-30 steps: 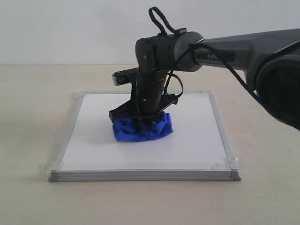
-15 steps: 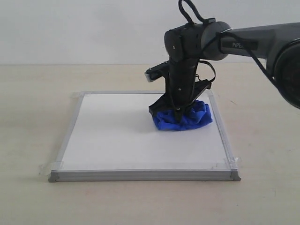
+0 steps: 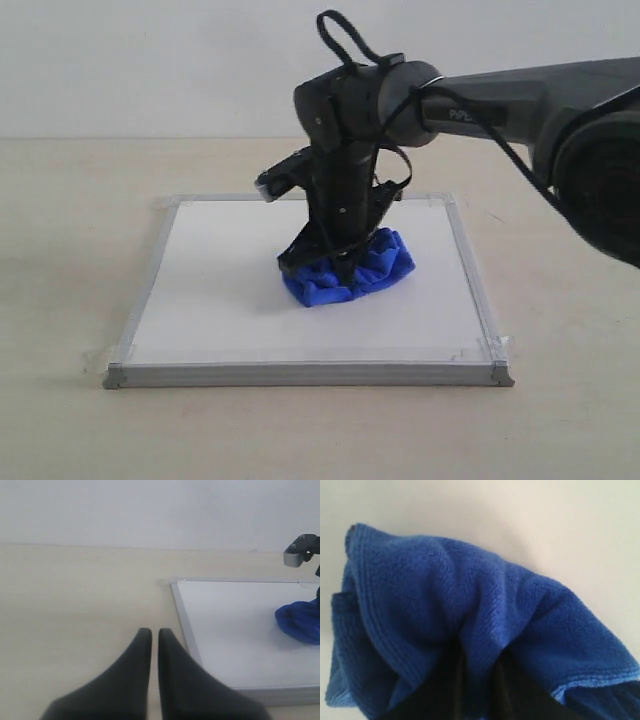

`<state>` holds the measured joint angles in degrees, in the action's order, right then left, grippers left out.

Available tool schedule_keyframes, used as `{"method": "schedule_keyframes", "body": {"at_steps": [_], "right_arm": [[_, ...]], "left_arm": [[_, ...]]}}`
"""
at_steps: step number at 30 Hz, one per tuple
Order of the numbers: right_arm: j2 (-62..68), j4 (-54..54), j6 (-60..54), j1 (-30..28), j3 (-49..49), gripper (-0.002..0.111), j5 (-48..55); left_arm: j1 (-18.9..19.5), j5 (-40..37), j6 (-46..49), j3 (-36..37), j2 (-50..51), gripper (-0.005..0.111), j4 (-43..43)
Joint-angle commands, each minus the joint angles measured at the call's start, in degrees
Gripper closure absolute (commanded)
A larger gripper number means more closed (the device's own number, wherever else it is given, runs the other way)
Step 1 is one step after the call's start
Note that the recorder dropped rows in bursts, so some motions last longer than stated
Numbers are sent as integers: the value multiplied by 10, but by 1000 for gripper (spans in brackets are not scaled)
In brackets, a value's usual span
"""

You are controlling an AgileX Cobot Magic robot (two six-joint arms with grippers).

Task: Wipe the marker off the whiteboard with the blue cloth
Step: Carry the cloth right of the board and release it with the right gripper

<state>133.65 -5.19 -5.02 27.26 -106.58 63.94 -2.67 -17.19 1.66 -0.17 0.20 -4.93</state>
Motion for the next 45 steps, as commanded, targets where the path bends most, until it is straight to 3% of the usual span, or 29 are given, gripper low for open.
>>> {"method": "schedule_keyframes", "body": {"at_steps": [1,6,10,12,16,22,31,45], "right_arm": [[-23,-28,15,-70,19,108,60],[-139,-45,18,-113,35,108,60],[-259,-57,50,-156,184,108,27],[-323,-57,59,-182,281,108,-33],[-393,-60,44,-208,383,108,-123],[-415,-70,-356,-210,413,108,-167],[-381,-66,-784,-210,413,108,-275],[-242,-71,-855,-210,413,108,-250]], "left_arm": [[2,4,1,2,-2,102,1],[2,4,1,2,-2,102,1],[2,4,1,2,-2,102,1],[2,4,1,2,-2,102,1],[2,4,1,2,-2,102,1],[2,4,1,2,-2,102,1],[2,4,1,2,-2,102,1],[2,4,1,2,-2,102,1]]}}
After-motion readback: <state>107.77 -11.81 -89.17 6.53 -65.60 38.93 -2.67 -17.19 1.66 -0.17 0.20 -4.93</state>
